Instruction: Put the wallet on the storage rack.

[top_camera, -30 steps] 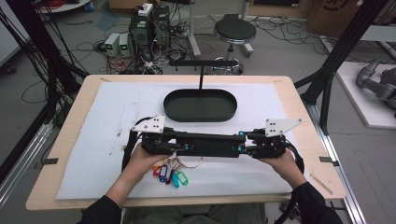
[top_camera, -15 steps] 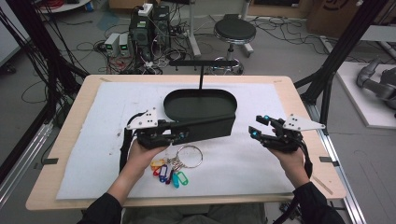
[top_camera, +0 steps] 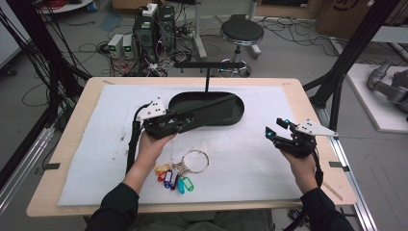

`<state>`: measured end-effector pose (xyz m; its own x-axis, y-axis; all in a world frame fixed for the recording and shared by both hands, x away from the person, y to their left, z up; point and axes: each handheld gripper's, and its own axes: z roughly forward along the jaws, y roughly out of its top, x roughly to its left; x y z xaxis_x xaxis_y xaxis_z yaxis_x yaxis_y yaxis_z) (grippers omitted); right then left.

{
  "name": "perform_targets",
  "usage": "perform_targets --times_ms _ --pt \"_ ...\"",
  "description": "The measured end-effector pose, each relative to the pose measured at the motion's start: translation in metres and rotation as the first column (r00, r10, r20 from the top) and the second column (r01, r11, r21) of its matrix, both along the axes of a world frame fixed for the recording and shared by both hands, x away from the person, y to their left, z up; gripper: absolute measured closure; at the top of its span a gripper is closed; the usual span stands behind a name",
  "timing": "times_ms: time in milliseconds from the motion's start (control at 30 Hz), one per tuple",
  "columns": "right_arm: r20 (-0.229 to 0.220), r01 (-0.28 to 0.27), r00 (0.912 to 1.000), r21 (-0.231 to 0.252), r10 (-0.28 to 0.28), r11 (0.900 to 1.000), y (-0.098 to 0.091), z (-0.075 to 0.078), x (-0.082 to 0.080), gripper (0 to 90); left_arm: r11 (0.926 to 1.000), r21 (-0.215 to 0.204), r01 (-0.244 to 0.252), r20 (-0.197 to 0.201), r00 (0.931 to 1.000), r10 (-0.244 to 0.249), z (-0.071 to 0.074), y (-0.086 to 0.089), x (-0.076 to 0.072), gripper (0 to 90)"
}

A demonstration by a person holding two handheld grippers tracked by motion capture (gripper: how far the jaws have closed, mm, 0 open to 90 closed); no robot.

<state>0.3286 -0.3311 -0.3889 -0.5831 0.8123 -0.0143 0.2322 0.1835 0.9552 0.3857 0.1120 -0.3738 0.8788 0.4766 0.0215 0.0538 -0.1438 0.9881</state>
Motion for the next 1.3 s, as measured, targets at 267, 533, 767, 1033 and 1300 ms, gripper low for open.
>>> perform_targets --times_ms 267,533,767,1033,1300 --pt "-0.004 0.022 0.9997 -0.003 -0.022 0.9997 -0.002 -0.003 0.002 40.1 0.9981 0.007 -0.062 0.01 0.998 0.062 -0.003 -0.005 0.026 73.4" --pt "-0.01 0.029 0.9995 -0.003 -0.029 0.9996 -0.003 -0.004 0.004 40.2 0.9947 0.0 -0.102 0.009 0.9947 0.102 -0.012 -0.013 0.048 73.4" --pt "-0.013 0.024 0.9996 -0.005 -0.024 0.9997 -0.003 -0.005 0.004 40.4 0.9922 0.038 -0.119 0.01 0.9929 0.119 -0.02 -0.026 0.066 73.3" --pt "-0.019 0.018 0.9997 -0.006 -0.018 0.9998 -0.003 -0.006 0.005 40.4 0.9831 0.047 -0.177 -0.032 0.9834 0.178 -0.037 -0.039 0.082 73.2" --pt "-0.02 0.018 0.9996 -0.006 -0.018 0.9998 -0.003 -0.006 0.005 40.5 0.9742 0.081 -0.21 -0.049 0.9754 0.215 -0.047 -0.043 0.093 73.2"
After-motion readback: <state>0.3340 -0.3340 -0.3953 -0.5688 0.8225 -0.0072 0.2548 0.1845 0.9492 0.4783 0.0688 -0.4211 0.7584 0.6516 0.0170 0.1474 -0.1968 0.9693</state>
